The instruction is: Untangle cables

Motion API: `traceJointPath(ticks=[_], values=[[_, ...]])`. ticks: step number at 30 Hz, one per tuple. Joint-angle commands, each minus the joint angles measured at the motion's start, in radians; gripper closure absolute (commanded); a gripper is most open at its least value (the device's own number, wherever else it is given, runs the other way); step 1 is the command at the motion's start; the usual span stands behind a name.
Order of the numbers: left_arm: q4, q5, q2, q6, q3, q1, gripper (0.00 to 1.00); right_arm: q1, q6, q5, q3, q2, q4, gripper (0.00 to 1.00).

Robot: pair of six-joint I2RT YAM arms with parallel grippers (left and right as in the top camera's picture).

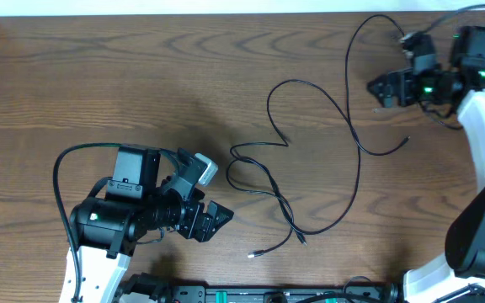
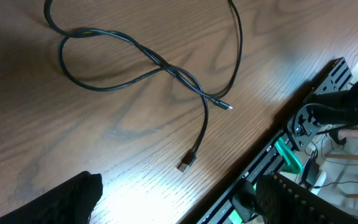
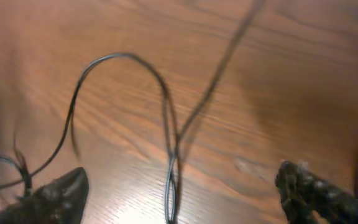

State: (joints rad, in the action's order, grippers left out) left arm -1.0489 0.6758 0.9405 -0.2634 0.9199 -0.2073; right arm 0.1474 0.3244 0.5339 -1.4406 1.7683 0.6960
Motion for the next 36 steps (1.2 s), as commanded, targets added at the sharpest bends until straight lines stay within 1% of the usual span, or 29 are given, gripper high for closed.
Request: traceJointPath(ticks=[1,4,6,10,12,14,16,18,20,23,26,29,32,36], values=[[-0.001,0.013,0.0,-0.008,0.002,0.003,0.15,-0.08,0.032,-0.026,0.003,0.002,0.015,0.16],[-0.002,0.013,0.0,-0.008,0.002,0.003,0.15,-0.148,0.032,-0.092,0.037,0.002,0.001,0.16],[-0.005,0.013,0.0,-0.008,0.002,0.003,0.15,-0.185,0.032,-0.18,0.069,0.002,-0.021,0.19],[-0.016,0.013,0.0,-0.009,0.002,0.003,0.15,-0.226,0.018,-0.306,0.15,0.002,-0.098,0.21],[-0.02,0.013,0.0,-0.009,0.002,0.003,0.15,-0.231,-0.072,-0.38,0.196,0.002,-0.165,0.21],[-0.023,0.013,0.0,-0.009,0.002,0.003,0.15,-0.229,-0.172,-0.425,0.236,0.002,-0.227,0.25],[-0.024,0.013,0.0,-0.009,0.002,0.003,0.15,-0.227,-0.223,-0.418,0.27,0.002,-0.282,0.28],[-0.023,0.013,0.0,-0.009,0.002,0.003,0.15,-0.226,-0.254,-0.415,0.297,0.002,-0.325,0.34],[-0.023,0.013,0.0,-0.009,0.002,0.003,0.15,-0.229,-0.281,-0.415,0.321,0.002,-0.37,0.37],[-0.023,0.013,0.0,-0.009,0.002,0.003,0.15,-0.236,-0.286,-0.415,0.346,0.002,-0.402,0.43],[-0.024,0.013,0.0,-0.009,0.002,0.003,0.15,-0.242,-0.288,-0.415,0.373,0.002,-0.438,0.47],[-0.024,0.013,0.0,-0.008,0.002,0.003,0.15,-0.242,-0.332,-0.43,0.419,0.002,-0.5,0.5],[-0.024,0.013,0.0,-0.009,0.002,0.003,0.15,-0.241,-0.332,-0.43,0.448,0.011,-0.546,0.52],[-0.024,0.013,0.0,-0.009,0.002,0.003,0.15,-0.241,-0.332,-0.43,0.459,0.035,-0.578,0.56]])
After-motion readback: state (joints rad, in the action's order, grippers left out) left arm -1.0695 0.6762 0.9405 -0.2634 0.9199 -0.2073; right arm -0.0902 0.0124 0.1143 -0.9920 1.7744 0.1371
